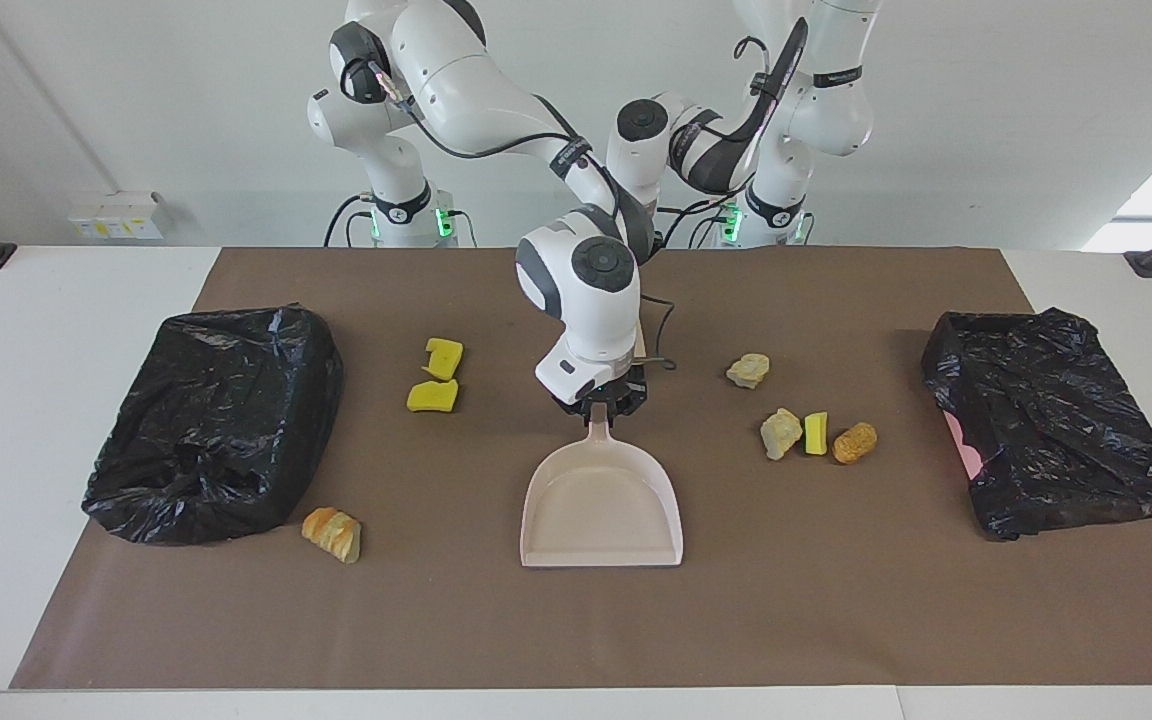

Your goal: Sweep and dump trash in bin

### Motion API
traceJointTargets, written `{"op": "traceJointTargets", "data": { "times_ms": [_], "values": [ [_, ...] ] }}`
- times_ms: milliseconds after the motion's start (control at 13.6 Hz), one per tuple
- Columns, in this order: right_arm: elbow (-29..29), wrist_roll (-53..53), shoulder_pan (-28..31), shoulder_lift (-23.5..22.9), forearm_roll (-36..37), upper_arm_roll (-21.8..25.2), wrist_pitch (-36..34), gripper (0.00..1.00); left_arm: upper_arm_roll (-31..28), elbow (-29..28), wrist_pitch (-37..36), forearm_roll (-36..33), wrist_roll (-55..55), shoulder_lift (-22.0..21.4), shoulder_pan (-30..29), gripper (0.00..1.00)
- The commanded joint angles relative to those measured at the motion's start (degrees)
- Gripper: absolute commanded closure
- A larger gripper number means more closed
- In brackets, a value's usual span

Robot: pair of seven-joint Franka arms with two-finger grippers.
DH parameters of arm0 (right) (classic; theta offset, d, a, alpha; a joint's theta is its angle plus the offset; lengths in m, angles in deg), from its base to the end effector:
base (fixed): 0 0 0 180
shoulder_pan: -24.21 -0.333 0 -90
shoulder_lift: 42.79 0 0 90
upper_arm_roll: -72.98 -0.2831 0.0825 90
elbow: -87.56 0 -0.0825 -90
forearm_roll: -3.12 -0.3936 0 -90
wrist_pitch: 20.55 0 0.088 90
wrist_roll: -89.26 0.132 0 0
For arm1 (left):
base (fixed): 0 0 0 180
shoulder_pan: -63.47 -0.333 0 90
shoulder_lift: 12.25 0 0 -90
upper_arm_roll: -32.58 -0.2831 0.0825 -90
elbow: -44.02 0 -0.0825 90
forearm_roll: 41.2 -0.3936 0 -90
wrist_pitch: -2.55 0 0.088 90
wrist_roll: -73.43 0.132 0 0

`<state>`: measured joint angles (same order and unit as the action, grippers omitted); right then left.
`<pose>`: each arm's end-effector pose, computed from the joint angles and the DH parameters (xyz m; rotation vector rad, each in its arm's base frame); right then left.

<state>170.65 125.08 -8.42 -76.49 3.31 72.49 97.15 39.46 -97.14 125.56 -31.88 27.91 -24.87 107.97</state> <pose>0.5905 0.3840 0.2884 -3.1302 0.0737 -0.0189 0.2765 -0.3593 0.3064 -3.1317 0.0043 0.2246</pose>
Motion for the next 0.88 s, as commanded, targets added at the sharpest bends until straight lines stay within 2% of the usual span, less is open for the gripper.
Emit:
{"op": "traceJointTargets", "data": {
  "times_ms": [0,147,294,368,589,810],
  "values": [
    [-0.03,0.48,0.63,1.78,1.22,-0.12,-0.19,1.00,-0.02,0.61,-8.02,0.61,4.29,-6.35,-5.02,1.00],
    [0.06,-2.14,0.72,2.84,0.87,-0.21,0.68,1.00,-0.11,3.24,-15.31,0.08,8.68,-9.08,-11.25,1.00],
    [0.06,-7.75,1.42,3.72,0.17,0.14,0.69,1.00,-0.02,7.10,-21.03,-0.79,14.64,-8.83,-18.97,1.00],
    [0.14,-11.00,2.47,4.59,0.16,0.06,0.34,1.00,0.06,8.43,-21.58,-1.93,17.98,-8.39,-22.76,1.00],
    [1.11,-23.39,4.58,7.32,-0.01,-0.03,-3.60,1.00,0.06,13.52,-22.28,-8.34,27.75,-3.66,-32.60,1.00],
    [1.46,-39.01,5.55,9.43,0.86,0.06,-12.46,1.00,-0.02,25.10,-26.84,-10.45,31.72,4.51,-39.73,1.00]
  ]
}}
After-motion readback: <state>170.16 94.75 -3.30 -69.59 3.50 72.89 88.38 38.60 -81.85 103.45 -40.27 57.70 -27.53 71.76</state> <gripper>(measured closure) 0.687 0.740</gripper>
